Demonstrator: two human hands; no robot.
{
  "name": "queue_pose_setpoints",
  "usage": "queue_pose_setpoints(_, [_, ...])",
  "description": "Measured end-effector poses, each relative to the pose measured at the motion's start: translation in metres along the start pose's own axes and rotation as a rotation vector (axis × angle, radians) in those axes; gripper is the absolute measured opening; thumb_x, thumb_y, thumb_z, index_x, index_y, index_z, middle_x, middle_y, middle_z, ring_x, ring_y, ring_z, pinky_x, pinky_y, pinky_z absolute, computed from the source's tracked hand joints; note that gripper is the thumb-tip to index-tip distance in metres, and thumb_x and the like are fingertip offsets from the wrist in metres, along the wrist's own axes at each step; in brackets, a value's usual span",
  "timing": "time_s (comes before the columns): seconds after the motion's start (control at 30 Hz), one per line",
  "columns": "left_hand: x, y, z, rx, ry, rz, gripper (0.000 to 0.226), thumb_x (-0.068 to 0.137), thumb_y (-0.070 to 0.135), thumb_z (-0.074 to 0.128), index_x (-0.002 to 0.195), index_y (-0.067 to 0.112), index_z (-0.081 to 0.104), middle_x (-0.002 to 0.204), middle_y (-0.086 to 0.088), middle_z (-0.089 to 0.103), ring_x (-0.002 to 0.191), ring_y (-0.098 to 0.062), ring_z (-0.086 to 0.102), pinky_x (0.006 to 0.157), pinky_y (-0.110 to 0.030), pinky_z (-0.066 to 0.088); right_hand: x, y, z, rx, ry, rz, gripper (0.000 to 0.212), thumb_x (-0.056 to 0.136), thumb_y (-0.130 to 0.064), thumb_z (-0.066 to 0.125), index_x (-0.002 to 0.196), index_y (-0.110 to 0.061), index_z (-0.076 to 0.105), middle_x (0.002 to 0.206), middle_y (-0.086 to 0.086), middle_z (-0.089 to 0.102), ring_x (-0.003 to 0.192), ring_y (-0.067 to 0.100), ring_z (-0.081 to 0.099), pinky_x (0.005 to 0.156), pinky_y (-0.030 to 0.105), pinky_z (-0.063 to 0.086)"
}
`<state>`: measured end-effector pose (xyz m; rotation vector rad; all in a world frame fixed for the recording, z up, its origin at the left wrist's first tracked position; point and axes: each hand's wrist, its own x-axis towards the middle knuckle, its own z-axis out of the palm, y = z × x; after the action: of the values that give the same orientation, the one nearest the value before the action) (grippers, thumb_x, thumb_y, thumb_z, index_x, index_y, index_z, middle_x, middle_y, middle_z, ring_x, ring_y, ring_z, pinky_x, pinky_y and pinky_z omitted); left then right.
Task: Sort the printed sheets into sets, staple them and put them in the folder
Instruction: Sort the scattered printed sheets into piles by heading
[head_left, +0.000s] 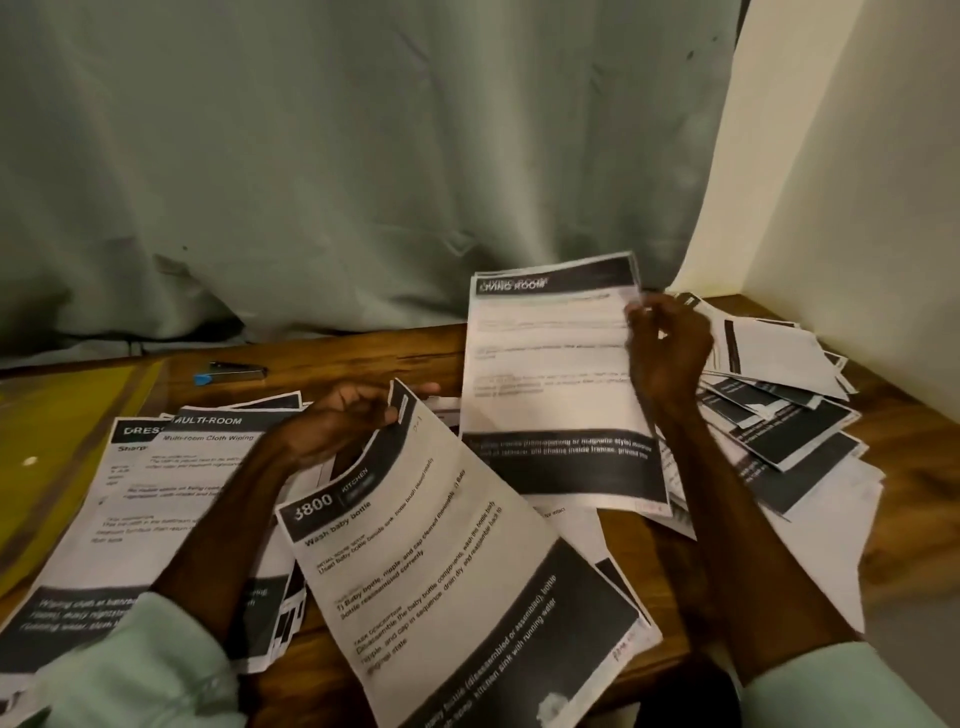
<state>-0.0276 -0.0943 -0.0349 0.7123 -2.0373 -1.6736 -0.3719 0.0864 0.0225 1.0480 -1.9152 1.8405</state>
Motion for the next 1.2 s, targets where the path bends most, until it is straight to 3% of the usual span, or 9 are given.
queue_pose_setpoints(0.17, [0.005,-0.014,-0.015,-0.061,0.023,0.016,0.036,0.099,0.016,0.064,0.135,0.015,0.064,0.146,-0.006,0.058,0.134,-0.035,0.054,0.114,-0.065,0.035,-0.051,-0.01,0.008,0.08,-0.358,0.021,0.014,0.099,-0.017,0.063,0.104,-0.012,0.075,0.095,-0.005,0.074,0.085,0.003,0.07,0.071,0.02,0.057])
queue_pose_setpoints(0.33, [-0.006,0.02,0.008,-0.109,0.039,0.076,0.063,0.071,0.047,0.088,0.12,0.011,0.072,0.145,0.0,0.059,0.124,-0.033,0.063,0.103,-0.059,0.051,-0.089,-0.029,0.021,0.107,-0.641,0.221,0.011,0.098,-0.021,0.062,0.101,-0.021,0.073,0.096,-0.009,0.075,0.083,0.002,0.071,0.071,0.02,0.058])
queue_pose_setpoints(0.4, [-0.006,0.026,0.013,0.027,0.074,0.052,0.05,0.077,0.046,0.086,0.115,0.015,0.075,0.13,-0.004,0.069,0.111,-0.035,0.07,0.097,-0.06,0.054,-0.098,-0.033,0.025,0.122,-0.693,0.214,0.011,0.097,-0.022,0.065,0.102,-0.019,0.075,0.101,-0.007,0.076,0.086,0.003,0.072,0.072,0.02,0.058])
queue_pose_setpoints(0.5, [-0.002,0.032,0.025,0.25,0.072,0.106,0.021,0.088,0.031,0.075,0.104,0.018,0.078,0.107,0.001,0.077,0.095,-0.022,0.075,0.084,-0.042,0.06,-0.106,-0.036,0.031,0.065,-0.792,0.116,0.011,0.096,-0.02,0.068,0.102,-0.015,0.077,0.1,-0.008,0.075,0.079,-0.005,0.068,0.068,0.011,0.051])
queue_pose_setpoints(0.7, [0.001,0.031,0.048,0.382,0.052,0.159,0.014,0.094,0.021,0.071,0.105,0.014,0.076,0.098,0.008,0.079,0.085,-0.014,0.076,0.071,-0.021,0.058,-0.109,-0.041,0.023,-0.01,-0.859,0.145,0.024,0.101,-0.023,0.059,0.081,-0.018,0.073,0.076,-0.008,0.071,0.068,0.006,0.066,0.065,0.019,0.053])
queue_pose_setpoints(0.9, [-0.003,0.031,0.047,0.249,0.061,0.063,0.024,0.091,0.025,0.073,0.113,0.016,0.073,0.098,-0.001,0.079,0.084,-0.024,0.077,0.071,-0.032,0.063,-0.099,-0.01,0.002,-0.302,-0.828,0.181,0.01,0.091,-0.013,0.072,0.083,-0.02,0.072,0.08,-0.007,0.069,0.081,0.015,0.069,0.073,0.018,0.053])
queue_pose_setpoints(0.97, [-0.003,0.032,0.047,0.229,0.06,0.028,0.028,0.089,0.025,0.075,0.116,0.018,0.071,0.097,-0.002,0.08,0.083,-0.025,0.077,0.068,-0.03,0.063,-0.107,-0.01,0.003,-0.332,-0.875,0.221,0.01,0.084,-0.021,0.082,0.088,-0.02,0.072,0.093,-0.002,0.073,0.086,0.013,0.069,0.077,0.02,0.054])
queue_pose_setpoints(1.07, [-0.003,0.032,0.048,0.22,0.066,0.005,0.03,0.088,0.022,0.077,0.116,0.02,0.069,0.096,-0.001,0.08,0.082,-0.023,0.077,0.066,-0.027,0.062,-0.116,-0.016,0.005,-0.417,-0.856,0.189,0.04,0.076,-0.032,0.088,0.108,-0.01,0.074,0.114,0.007,0.074,0.099,0.021,0.072,0.075,0.021,0.053])
queue_pose_setpoints(1.2, [-0.005,0.034,0.049,0.262,0.058,0.006,0.022,0.087,0.021,0.078,0.108,0.022,0.072,0.091,0.008,0.079,0.08,-0.015,0.076,0.062,-0.018,0.058,-0.118,-0.022,0.008,-0.483,-0.873,0.173,0.042,0.073,-0.033,0.09,0.103,-0.009,0.072,0.117,0.011,0.073,0.103,0.027,0.072,0.08,0.031,0.057])
